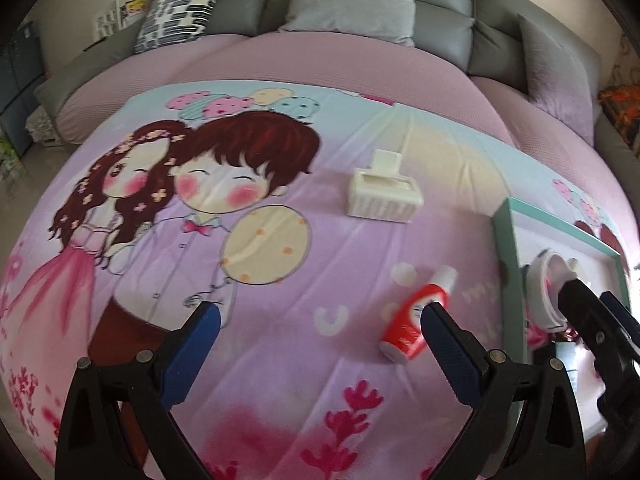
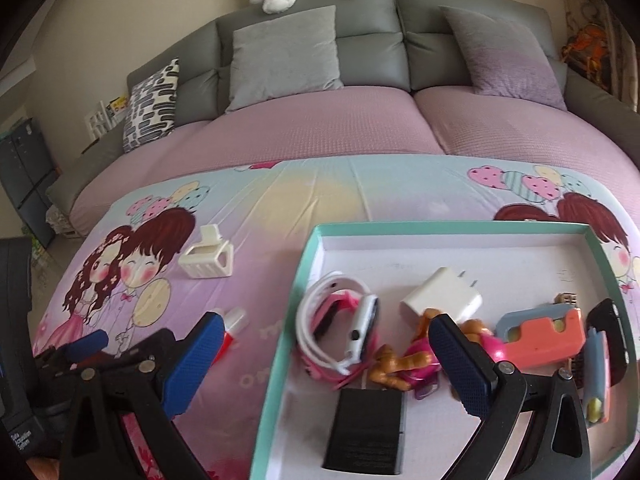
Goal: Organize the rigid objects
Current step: 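Move both tools back toward the red bottle and white hair clip, then grasp the red glue bottle with the left tool while the right tool grasps the white hair clip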
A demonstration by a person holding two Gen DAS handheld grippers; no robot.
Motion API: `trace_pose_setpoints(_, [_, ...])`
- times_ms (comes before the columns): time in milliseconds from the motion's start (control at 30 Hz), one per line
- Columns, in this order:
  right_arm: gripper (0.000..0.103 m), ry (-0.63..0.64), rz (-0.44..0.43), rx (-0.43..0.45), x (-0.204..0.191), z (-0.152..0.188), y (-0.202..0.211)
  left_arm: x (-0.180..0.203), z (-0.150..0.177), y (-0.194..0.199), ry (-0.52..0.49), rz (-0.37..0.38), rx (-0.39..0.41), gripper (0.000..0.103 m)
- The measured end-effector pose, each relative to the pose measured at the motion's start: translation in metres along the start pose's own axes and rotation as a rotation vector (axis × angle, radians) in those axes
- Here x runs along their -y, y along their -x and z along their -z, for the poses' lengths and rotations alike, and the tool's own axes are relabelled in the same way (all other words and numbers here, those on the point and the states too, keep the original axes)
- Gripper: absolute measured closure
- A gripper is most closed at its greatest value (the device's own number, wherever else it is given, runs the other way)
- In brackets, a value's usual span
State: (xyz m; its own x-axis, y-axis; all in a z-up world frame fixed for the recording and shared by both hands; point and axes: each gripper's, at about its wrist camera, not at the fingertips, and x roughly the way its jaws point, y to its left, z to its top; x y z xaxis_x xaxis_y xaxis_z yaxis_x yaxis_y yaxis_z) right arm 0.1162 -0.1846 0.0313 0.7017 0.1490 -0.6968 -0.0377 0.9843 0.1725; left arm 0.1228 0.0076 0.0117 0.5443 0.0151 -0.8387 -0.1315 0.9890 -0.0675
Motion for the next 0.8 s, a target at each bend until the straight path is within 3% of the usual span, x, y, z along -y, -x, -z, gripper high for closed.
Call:
trace_pose_setpoints(300, [0.0, -0.039, 0.004, -0.001, 0.016, -0.003, 0.002, 0.04, 0.012, -0.02, -0.204, -0.006, -0.089, 0.003])
trace_pose_setpoints(400, [0.0, -0.037, 0.002, -0.003, 0.017, -0.002, 0.002, 0.042, 0.016, -0.027, -0.234, -0.066, -0.113, 0.003])
trace_pose_setpoints(533, [0.0, -0.048, 0.003, -0.007, 0.021, -0.002, 0.002, 0.019, 0.01, -0.027, -0.127, -0.089, -0.105, 0.003])
trace_pose_setpoints(667, [0.0, -0.05, 0.0, -0.009, 0.023, -0.001, 0.002, -0.014, 0.006, -0.031, 0.017, -0.177, -0.09, 0.003])
trace_pose_setpoints(800, [0.0, -0.052, -0.001, -0.009, 0.023, -0.002, 0.003, -0.033, 0.006, -0.033, 0.13, -0.163, -0.078, 0.003])
